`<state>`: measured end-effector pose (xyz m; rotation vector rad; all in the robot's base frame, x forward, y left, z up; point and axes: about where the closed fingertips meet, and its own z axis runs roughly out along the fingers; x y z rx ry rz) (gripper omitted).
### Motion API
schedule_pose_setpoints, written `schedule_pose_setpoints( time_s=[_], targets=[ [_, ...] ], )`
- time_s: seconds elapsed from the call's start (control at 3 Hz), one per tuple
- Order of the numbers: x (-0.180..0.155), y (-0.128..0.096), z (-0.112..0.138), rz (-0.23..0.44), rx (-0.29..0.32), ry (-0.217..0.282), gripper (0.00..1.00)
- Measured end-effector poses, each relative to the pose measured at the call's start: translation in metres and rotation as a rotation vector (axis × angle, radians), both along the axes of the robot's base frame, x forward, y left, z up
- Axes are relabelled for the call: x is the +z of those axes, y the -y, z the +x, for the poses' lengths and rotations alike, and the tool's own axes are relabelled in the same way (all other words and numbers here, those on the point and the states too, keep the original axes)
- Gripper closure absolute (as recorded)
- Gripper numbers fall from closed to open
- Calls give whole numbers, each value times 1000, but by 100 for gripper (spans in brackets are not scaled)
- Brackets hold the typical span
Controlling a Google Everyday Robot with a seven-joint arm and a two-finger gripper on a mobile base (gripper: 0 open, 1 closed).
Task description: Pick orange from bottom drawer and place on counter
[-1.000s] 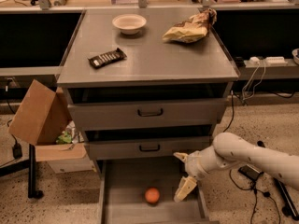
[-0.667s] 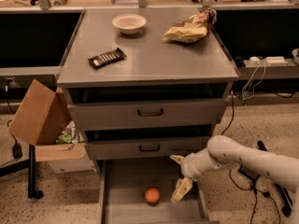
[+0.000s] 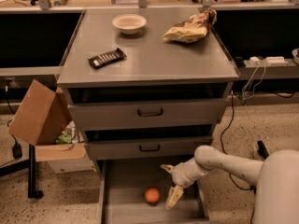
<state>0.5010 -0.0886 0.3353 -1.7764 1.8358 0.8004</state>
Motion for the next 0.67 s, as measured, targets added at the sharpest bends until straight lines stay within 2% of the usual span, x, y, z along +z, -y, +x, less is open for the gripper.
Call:
schedule_pose_setpoints(
  time_s=[0.33,0.67],
  targets=[
    [-41,-15,2,11,34,2,0],
    [-76,-27,7,34,31,10,0]
  ],
)
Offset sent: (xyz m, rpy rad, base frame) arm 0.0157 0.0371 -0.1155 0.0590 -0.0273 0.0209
